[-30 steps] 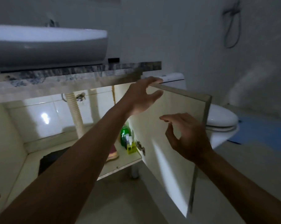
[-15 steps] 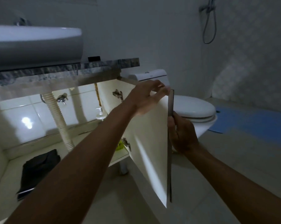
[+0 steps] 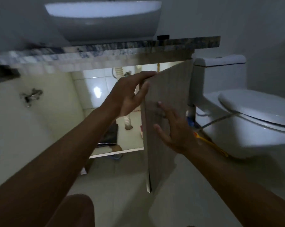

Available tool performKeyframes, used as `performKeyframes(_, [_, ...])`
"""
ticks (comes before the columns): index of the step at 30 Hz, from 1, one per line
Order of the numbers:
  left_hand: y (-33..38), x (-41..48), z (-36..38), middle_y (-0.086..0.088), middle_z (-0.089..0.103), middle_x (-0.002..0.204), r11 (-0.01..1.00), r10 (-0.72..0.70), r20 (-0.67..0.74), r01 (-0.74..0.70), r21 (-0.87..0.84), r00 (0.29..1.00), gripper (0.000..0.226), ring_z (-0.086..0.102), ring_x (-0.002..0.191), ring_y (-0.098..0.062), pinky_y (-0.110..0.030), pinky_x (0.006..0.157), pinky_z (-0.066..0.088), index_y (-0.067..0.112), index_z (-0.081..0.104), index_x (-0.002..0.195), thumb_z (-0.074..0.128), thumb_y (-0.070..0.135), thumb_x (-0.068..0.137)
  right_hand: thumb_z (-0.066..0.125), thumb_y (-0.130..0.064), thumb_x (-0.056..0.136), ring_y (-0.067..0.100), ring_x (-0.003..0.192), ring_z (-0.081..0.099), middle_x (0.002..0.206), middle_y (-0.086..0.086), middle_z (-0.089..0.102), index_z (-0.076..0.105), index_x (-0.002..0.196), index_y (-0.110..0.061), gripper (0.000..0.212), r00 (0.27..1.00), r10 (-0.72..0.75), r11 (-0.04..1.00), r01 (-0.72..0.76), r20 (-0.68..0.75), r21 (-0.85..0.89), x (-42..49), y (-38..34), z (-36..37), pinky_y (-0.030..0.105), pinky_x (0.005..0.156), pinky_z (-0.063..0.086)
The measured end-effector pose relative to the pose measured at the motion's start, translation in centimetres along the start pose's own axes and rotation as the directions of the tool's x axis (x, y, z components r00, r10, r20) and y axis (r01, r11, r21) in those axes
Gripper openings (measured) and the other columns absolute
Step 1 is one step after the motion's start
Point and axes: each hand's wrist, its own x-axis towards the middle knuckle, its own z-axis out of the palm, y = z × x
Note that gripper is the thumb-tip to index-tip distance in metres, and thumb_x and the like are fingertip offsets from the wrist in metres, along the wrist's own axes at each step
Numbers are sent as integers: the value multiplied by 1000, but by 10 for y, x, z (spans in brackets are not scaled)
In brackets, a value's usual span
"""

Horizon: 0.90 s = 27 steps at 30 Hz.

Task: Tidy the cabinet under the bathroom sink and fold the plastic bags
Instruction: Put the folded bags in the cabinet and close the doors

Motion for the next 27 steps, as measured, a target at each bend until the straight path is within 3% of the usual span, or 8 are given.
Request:
performKeyframes(2, [-31,-10,-13,1,64,128,967,-48,-113,75,242,992,40,58,115,-17,-31,96,49,21,56,136,50,31,98,51,-52,96,21,121,56,166,2,13,7,158,-35,78,976,-11,993,37,218,-115,20,-8,21,37,99,49])
performKeyframes(4, [-59,-17,-14,-6,57,136,869,-95,-124,143,473,988,52,51,125,-27,-47,95,50,17,51,141,61,25,90,54,-52,95,26,141,38,167,1,-7,-1,158,-36,84,932,-8,970,95,362,-222,39,-12,39,42,110,39])
performKeyframes(8, [-89,-19,-8,-12,13,164,645,-265,-56,220,732,963,84,16,150,-35,-58,106,39,14,20,156,66,26,87,56,-57,92,33,153,3,164,2,-23,-7,156,-37,92,867,82,960,63,492,-272,74,-14,70,55,119,23])
performKeyframes(11, [-98,-12,7,-7,-11,165,609,-361,-79,299,734,929,86,-11,151,-33,-67,114,19,11,4,158,53,33,91,53,-63,91,39,152,-9,161,0,-33,-16,155,-38,96,807,180,925,55,562,-375,90,-6,85,62,119,13])
performKeyframes(14, [-102,-1,23,-7,-13,165,589,-455,-174,441,677,873,86,-15,150,-35,-73,112,7,14,-4,158,42,36,89,49,-66,91,39,151,-17,161,-4,-33,-19,154,-37,97,820,205,912,39,535,-408,108,4,94,65,118,3])
performKeyframes(18, [-116,7,36,-7,-17,164,570,-519,-177,493,657,836,86,-17,150,-35,-74,111,4,17,-19,152,37,46,92,45,-69,91,38,150,-20,160,-4,-34,-21,154,-35,98,850,196,882,64,488,-466,123,18,112,65,117,-1])
performKeyframes(23, [-135,11,49,-5,-17,164,554,-570,-154,516,653,807,90,-18,150,-35,-73,112,3,15,-7,157,42,51,92,45,-68,91,37,151,-17,160,-4,-33,-24,153,-35,99,849,200,892,49,488,-449,134,31,127,65,119,4])
performKeyframes(27, [-147,13,53,-3,-23,163,601,-594,-69,500,623,801,87,-16,150,-35,-69,114,8,16,-10,157,41,51,95,45,-69,91,37,150,-22,154,-5,-41,-22,154,-34,98,832,214,888,52,512,-456,140,35,130,65,120,3])
